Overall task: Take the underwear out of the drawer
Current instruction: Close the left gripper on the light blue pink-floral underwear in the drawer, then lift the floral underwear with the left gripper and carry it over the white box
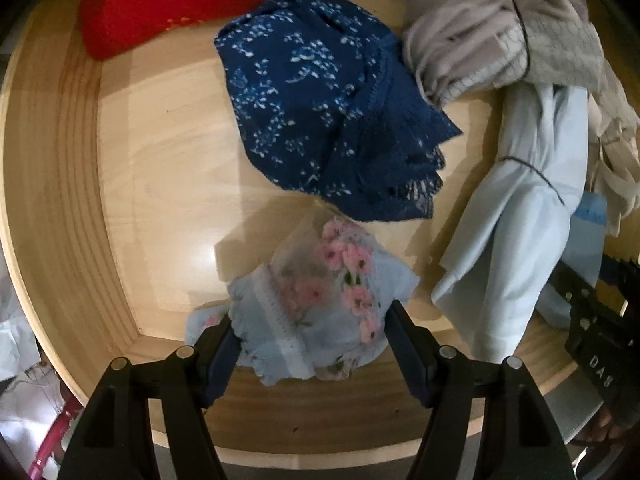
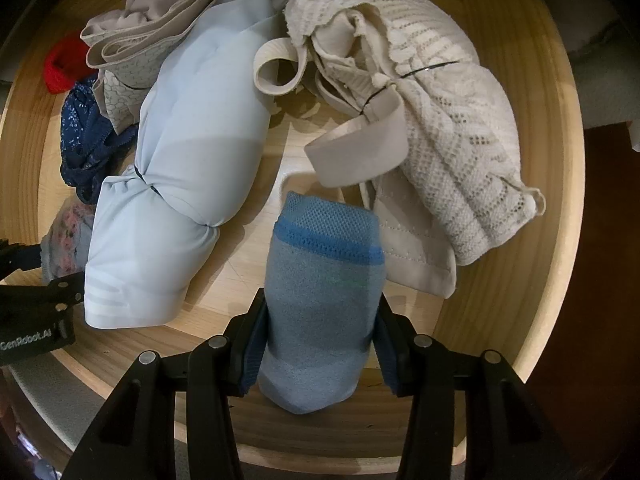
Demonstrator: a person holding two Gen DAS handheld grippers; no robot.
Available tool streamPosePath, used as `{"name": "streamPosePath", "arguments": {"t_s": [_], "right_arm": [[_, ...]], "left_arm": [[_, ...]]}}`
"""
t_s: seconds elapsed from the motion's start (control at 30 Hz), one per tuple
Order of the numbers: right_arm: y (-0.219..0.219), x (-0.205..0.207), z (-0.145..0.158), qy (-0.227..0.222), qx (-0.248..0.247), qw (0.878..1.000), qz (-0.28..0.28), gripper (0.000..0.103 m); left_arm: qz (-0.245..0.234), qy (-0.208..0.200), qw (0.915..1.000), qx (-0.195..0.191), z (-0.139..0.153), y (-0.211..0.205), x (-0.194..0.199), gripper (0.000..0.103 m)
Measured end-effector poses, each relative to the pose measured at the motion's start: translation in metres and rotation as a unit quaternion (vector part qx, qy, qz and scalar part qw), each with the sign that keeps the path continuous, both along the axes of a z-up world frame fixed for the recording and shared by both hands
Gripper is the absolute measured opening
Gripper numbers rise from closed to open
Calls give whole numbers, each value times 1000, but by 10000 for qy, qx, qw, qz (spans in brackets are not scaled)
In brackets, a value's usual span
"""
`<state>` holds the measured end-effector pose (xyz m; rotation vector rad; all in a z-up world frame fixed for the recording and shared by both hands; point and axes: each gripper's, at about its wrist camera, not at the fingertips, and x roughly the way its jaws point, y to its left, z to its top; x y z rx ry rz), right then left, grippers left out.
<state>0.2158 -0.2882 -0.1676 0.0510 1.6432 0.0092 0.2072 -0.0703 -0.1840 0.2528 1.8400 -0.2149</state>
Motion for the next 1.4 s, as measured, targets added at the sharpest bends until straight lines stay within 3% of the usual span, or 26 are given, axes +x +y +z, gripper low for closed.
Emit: {"name": "streamPosePath", "arguments": {"t_s": [0.1,0.17,0.47,0.7,1.03,1.4], "right_arm": [[0,1,-1,7,10,10000,-10,45],[0,1,-1,10,15,10000,-15,45],[-1,4,-4,22,13,10000,-26,45],[-5,5,-6,43,59,9999,-102,45],[-10,7,-6,45,69,9999,-108,45],[-7,5,-6,34,37,9999,-105,45]], "left_arm": [[24,-219,9998,5,4,-1,0,60],[15,-310,9995,-38,11,2,6,45],[204,-776,9964,-290,30,18,8,33],[315,-1228,9903,-559,57,34,4,33],[167,-2311,9712,-557,112,35,-26,33],[-42,-3437,9375,-541,177,37,-65,33]]}}
